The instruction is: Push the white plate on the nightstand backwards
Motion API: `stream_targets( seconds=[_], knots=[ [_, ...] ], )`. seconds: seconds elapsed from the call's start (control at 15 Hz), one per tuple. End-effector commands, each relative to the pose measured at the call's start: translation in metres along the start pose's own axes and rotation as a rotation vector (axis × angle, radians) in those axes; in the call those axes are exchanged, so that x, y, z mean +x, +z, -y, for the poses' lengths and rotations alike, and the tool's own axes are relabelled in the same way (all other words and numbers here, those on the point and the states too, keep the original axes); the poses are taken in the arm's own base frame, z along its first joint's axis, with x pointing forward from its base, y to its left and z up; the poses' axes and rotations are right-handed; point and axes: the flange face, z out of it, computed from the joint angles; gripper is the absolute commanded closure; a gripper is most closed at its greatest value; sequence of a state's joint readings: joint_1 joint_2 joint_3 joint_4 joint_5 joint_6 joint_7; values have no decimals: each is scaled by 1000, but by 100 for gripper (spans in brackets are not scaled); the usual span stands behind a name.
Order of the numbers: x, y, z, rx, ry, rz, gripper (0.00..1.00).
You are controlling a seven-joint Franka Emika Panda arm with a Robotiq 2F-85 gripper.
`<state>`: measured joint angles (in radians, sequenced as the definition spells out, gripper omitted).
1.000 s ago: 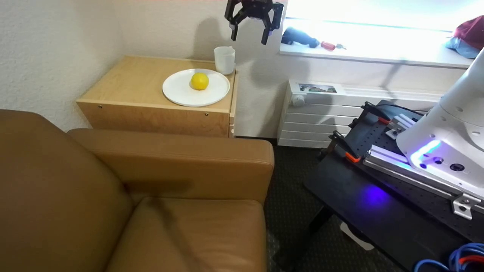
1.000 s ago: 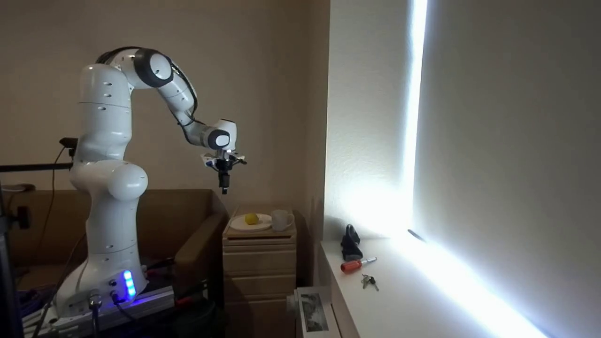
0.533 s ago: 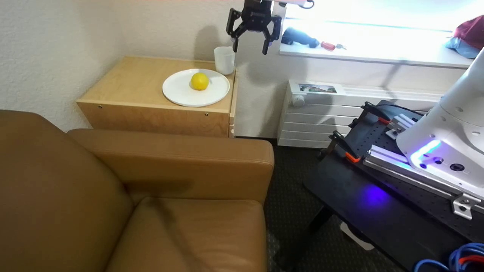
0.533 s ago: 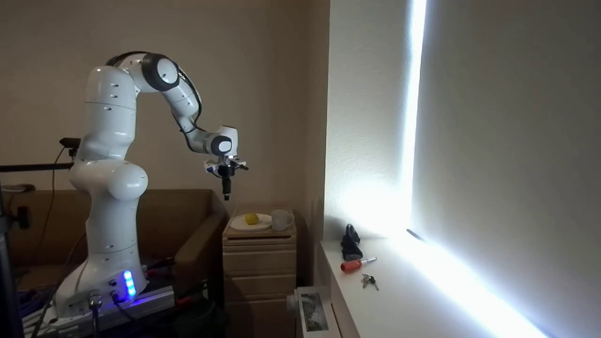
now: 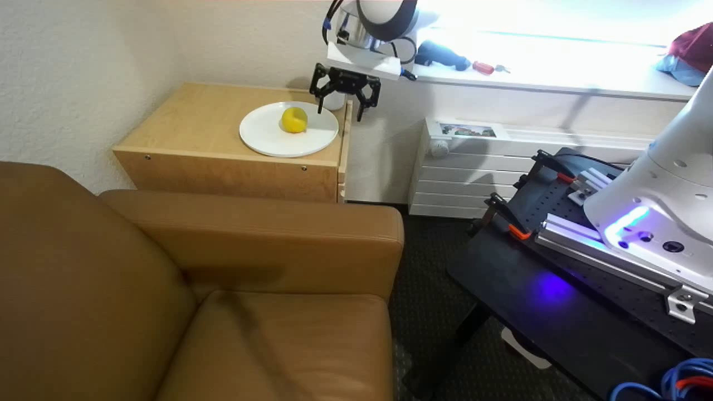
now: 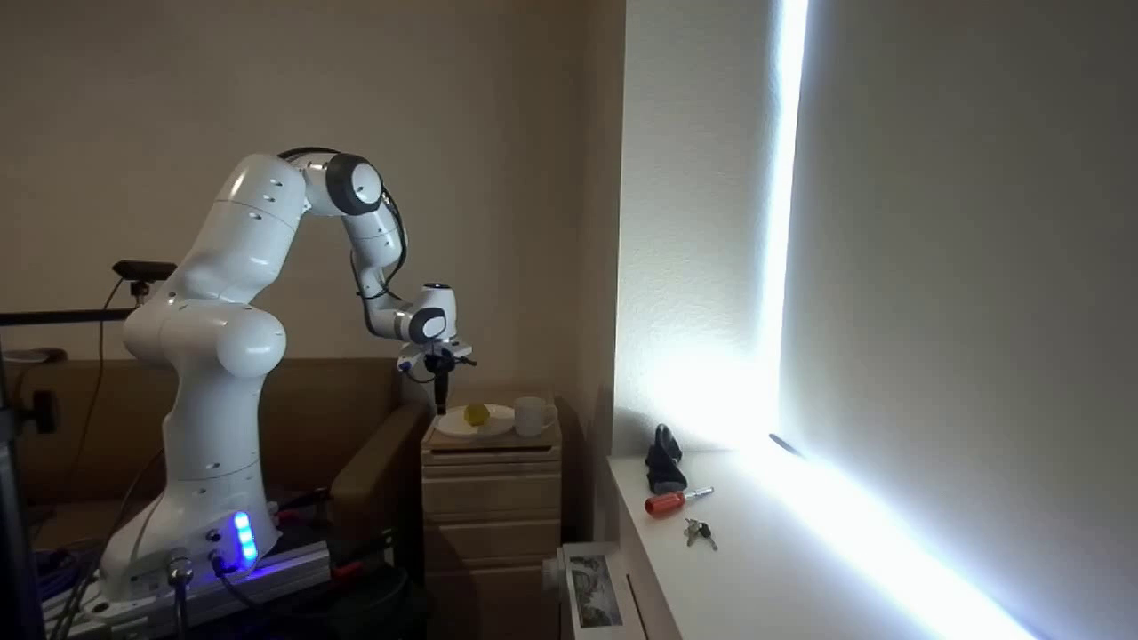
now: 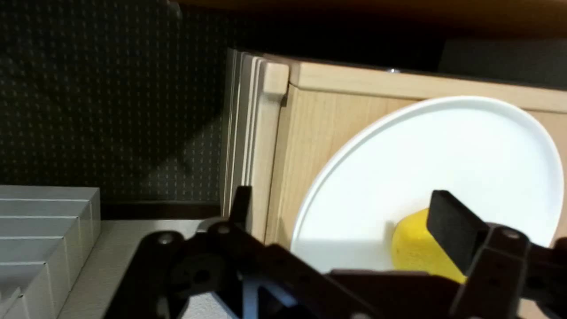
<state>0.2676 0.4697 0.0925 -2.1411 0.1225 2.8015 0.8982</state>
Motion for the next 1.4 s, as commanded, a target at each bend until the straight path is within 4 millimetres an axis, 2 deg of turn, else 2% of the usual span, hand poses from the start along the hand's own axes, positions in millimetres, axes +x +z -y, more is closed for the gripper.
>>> stream_targets(
  seconds=[0.0, 0.2, 0.27, 0.47, 0.8, 0.87, 1.13, 1.33],
  knots=[
    [19, 37, 7, 11, 52, -78, 0],
    [22, 60, 6, -28, 114, -49, 0],
    [18, 49, 0, -19, 84, -51, 0],
    [20, 61, 3, -23, 100, -49, 0],
    [19, 81, -8, -91, 127, -9, 0],
    [19, 73, -6, -68, 110, -24, 0],
    [18, 74, -7, -70, 110, -22, 0],
    [28, 85, -14, -124, 105, -48, 0]
  ],
)
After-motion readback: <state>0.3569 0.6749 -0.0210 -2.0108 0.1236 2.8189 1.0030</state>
